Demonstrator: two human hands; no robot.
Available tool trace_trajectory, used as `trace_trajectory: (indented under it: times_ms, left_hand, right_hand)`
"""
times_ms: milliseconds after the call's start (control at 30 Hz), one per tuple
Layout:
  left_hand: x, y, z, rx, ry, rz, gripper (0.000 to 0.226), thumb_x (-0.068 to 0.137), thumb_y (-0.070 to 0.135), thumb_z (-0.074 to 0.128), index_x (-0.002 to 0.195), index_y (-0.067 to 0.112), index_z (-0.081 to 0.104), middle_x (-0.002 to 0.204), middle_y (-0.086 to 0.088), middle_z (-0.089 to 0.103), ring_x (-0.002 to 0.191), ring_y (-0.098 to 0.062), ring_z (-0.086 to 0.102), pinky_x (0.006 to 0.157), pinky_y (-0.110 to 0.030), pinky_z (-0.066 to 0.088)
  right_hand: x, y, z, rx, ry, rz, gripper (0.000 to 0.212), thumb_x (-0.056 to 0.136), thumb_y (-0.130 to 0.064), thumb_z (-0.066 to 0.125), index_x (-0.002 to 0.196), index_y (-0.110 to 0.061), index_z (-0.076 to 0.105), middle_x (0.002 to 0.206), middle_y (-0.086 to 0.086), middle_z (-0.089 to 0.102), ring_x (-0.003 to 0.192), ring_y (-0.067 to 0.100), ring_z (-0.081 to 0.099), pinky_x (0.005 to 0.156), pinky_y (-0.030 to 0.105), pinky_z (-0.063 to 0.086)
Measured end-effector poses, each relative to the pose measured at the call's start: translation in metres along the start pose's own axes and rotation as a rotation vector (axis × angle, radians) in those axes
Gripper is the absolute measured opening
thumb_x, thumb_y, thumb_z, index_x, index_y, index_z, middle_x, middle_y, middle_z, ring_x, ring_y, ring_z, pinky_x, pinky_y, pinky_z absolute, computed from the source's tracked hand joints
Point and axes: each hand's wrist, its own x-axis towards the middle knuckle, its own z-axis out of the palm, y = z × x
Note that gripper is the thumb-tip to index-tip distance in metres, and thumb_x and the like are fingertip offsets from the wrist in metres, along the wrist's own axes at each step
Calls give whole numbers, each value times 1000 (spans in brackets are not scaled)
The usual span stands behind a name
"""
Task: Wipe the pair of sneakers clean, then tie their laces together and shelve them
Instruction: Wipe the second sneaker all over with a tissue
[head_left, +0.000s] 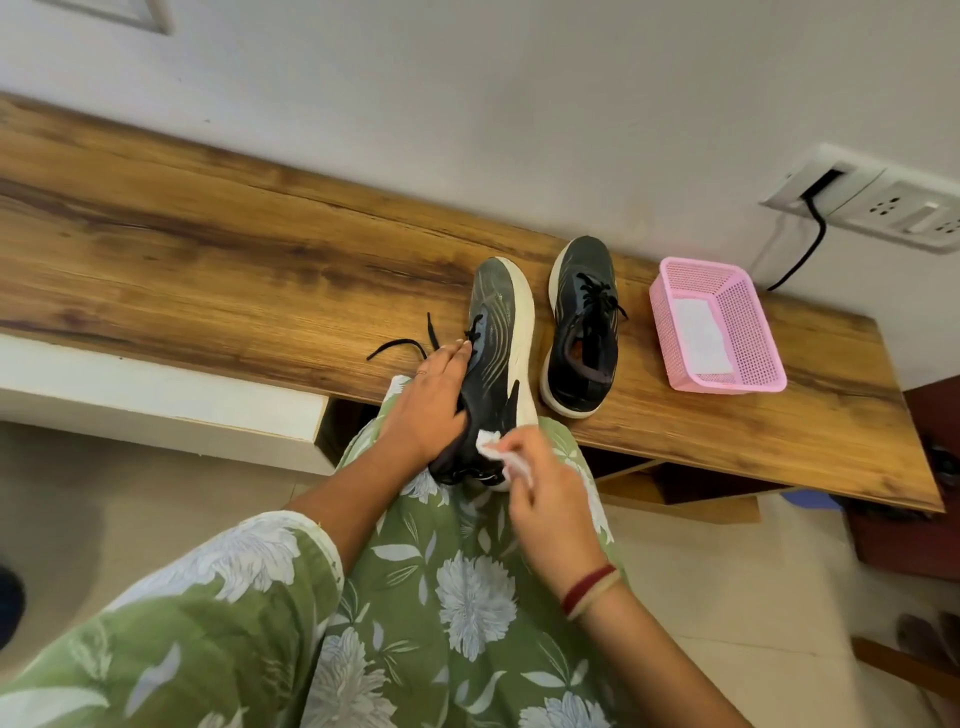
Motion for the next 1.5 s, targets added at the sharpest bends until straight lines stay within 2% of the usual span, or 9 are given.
trace_trajectory:
  times_ms: [100,300,433,600,733,933,1233,1367,1500]
  left_hand:
    - [0,0,0,-7,7,-10,69,91,18,53,151,11,19,155,-7,23,142,-23,21,114,-35,23]
    - [0,-3,-1,9,-4,15,73,89,14,57,151,10,19,155,-7,23,142,-24,22,114,-34,25]
    - [0,-1,-1,21,-1,15,75,88,12,56,152,11,17,156,-6,22,143,-23,20,115,-34,23]
    - [-5,6,-5,-148,43,-96,80,86,18,56,153,17,13,156,-6,23,136,-27,35,108,-42,36]
    - [-3,5,-3,-162,72,-161,78,87,25,57,152,22,14,150,-7,35,125,-28,48,98,-40,45]
    - [3,3,0,-159,107,-167,69,88,27,54,150,20,25,139,-7,47,119,-27,52,91,-38,47]
    - [6,1,2,-82,127,-172,61,91,26,53,148,19,32,130,-7,55,112,-29,57,86,-41,48]
    - [7,5,1,-89,145,-153,60,89,23,54,146,20,35,136,-4,53,116,-26,56,91,-37,47]
    - [7,4,1,-79,138,-132,59,90,24,52,146,16,35,137,-7,52,115,-29,56,90,-38,46]
  right_hand:
    - [30,0,-4,39,240,35,31,88,3,46,108,-19,53,83,-2,61,61,7,51,54,22,38]
    - [11,-8,32,-323,116,-158,40,82,3,36,119,-6,49,114,19,64,101,30,65,79,37,56]
    - [-7,-2,24,-334,59,-199,41,83,2,35,117,-11,54,100,10,69,85,20,68,70,27,55]
    - [36,0,-20,372,85,241,36,94,-5,46,122,-26,54,111,-9,58,86,-8,54,70,7,44]
    - [96,1,-31,159,252,34,29,95,-5,46,116,-16,63,109,-11,59,91,-23,48,78,-4,34]
    - [106,18,15,-306,-19,-226,35,91,-4,43,123,-5,59,129,16,56,126,28,47,108,27,26]
    - [77,-6,0,197,-48,-53,40,92,-7,49,125,-29,54,98,-1,66,68,-1,54,63,15,44]
    - [106,2,-14,100,171,-44,33,91,0,49,119,-14,62,111,0,65,81,-2,58,77,11,46]
    - [87,16,10,-182,-77,-162,41,91,0,42,128,-12,56,134,10,54,130,21,44,110,30,29]
